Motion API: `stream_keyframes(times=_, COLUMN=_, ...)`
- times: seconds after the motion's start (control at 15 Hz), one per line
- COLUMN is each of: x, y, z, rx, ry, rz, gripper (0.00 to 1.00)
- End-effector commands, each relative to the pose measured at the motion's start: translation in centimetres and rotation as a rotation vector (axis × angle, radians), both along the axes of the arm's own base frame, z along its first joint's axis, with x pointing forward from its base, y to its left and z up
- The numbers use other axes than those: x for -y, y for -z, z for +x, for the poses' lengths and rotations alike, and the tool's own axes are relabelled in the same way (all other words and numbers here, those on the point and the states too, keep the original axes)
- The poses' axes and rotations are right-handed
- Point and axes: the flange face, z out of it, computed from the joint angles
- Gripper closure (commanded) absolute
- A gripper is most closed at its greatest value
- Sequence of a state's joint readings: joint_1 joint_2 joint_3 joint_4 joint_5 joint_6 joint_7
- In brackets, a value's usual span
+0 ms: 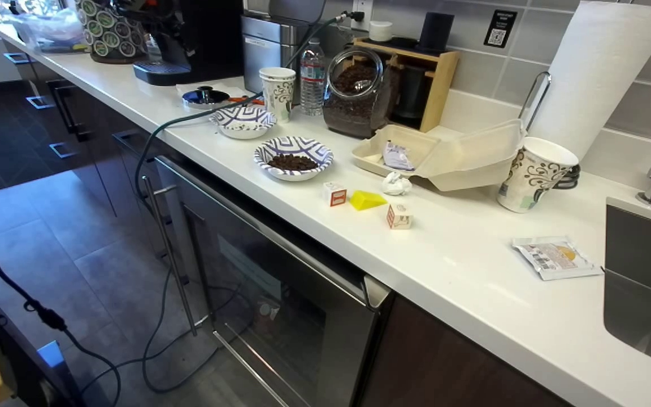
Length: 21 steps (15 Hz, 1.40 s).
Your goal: Put the silver lid on the transparent container
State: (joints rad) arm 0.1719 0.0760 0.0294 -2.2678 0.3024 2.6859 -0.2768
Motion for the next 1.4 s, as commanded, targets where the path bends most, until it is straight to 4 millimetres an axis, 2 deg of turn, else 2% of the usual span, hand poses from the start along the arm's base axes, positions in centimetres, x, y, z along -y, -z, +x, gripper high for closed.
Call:
stream_keyframes(times=0.0, x=-1.1, y=3.4, z=1.4, rx=-0.068, ry=0.019, rz=-0.037, gripper=0.0)
stream_keyframes(times=0.27, x=-2.2, y=4.8, z=3.2, rx=-0.071, ry=0.021, rz=-0.098, gripper=0.0)
stream_keyframes(times=0.53, x=-2.4, y=5.3, z=5.3, rx=-0.084, ry=0.023, rz=-0.172, gripper=0.0)
stream_keyframes(times=0.87, x=-3.2, y=6.1, z=7.3, rx=-0.132, ry=-0.003, rz=-0.175, gripper=0.0)
stream_keyframes(times=1.07, x=-3.2, y=6.7, z=8.0, rx=-0.159, ry=0.001, rz=-0.183, gripper=0.01)
stream_keyframes(times=1.33, x=-3.2, y=7.6, z=8.3, rx=-0.191, ry=0.007, rz=-0.192, gripper=0.09)
